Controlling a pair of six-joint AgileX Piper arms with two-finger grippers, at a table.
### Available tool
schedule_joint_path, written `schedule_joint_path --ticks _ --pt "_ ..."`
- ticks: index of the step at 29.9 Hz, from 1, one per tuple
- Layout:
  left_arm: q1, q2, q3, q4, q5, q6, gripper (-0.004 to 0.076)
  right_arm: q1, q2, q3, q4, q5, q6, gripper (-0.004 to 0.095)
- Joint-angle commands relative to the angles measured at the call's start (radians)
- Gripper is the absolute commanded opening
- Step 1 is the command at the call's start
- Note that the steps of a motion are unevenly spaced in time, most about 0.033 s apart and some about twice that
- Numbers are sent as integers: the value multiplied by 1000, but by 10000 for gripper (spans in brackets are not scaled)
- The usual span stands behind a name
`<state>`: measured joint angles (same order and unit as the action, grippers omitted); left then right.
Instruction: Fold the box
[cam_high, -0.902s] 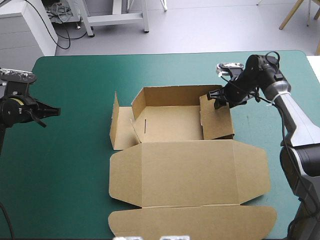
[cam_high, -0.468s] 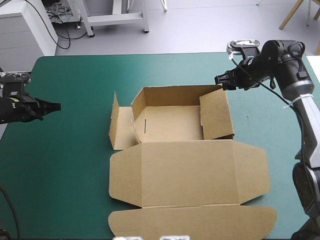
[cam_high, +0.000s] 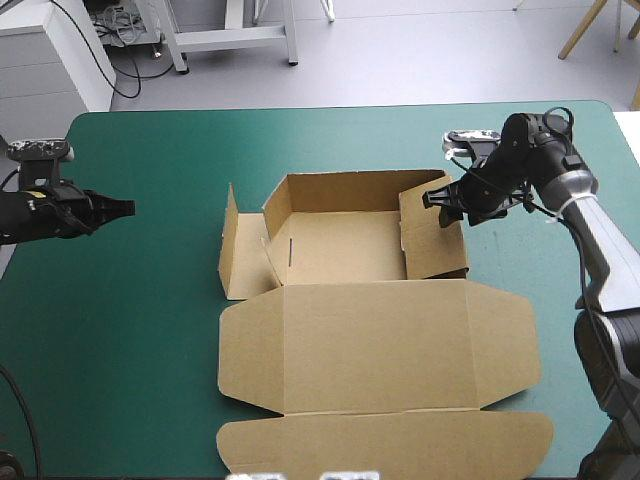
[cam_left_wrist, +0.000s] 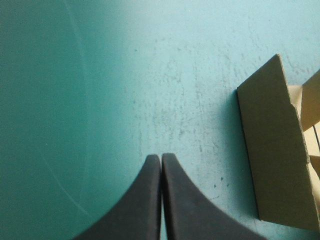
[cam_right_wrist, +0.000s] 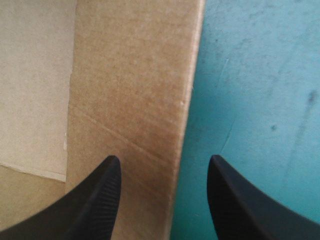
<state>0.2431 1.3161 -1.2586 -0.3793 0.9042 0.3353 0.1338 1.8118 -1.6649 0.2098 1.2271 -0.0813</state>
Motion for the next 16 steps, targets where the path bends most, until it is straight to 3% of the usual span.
schedule_joint_path --ticks 1,7,10,14,16 --pt "1 -25 -25 -38 -26 2 -10 0 0 -20 62 -25 -23 485" --pt "1 -25 -25 -33 -9 10 -10 0 54 -20 71 -25 -31 441" --pt "1 -25 -25 -31 -10 10 -10 0 61 -20 71 -25 -50 302" --pt "1 -25 -25 -33 -10 10 -10 0 61 -20 46 -27 -59 31" --pt "1 -24 -25 -33 -10 10 -10 0 61 -20 26 -29 -59 -17"
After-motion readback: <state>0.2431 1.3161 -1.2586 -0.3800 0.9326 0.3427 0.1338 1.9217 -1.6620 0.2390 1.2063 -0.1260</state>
